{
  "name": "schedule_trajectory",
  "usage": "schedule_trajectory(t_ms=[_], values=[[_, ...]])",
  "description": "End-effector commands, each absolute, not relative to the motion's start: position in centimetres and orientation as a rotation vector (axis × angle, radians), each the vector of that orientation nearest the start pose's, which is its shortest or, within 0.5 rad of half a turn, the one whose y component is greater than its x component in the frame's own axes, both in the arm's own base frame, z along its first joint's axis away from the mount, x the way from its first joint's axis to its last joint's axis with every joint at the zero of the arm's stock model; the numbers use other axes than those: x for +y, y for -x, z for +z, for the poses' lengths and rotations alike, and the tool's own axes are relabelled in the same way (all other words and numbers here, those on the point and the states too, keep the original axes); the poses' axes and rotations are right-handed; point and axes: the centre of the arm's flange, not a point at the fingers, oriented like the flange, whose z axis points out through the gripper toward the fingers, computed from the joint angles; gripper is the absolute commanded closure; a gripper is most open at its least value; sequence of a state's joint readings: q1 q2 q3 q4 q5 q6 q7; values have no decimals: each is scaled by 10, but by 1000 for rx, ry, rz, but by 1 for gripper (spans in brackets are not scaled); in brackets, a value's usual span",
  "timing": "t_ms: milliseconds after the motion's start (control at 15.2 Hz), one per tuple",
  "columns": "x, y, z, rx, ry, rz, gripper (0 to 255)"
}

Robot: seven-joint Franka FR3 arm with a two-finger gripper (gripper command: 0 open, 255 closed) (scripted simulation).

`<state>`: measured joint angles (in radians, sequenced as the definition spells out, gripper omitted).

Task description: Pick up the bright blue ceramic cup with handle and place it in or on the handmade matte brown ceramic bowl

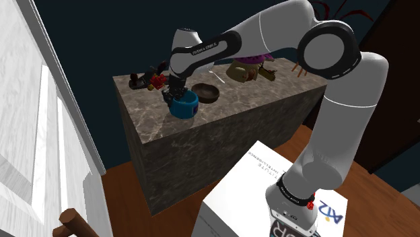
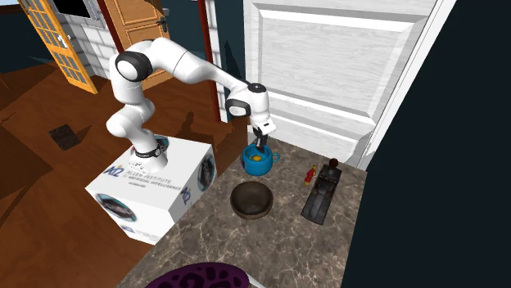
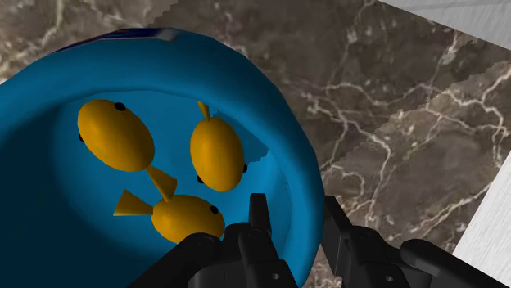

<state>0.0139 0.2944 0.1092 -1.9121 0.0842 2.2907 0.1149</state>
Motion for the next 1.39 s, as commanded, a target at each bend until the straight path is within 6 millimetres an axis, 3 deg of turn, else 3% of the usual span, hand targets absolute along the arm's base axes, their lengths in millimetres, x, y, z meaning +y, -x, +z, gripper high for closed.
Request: schedule_trajectory(t_ms=[0,1320], values=[[75,-621,360,77,3032,-112,255],[75,-621,466,77,3032,-112,255]])
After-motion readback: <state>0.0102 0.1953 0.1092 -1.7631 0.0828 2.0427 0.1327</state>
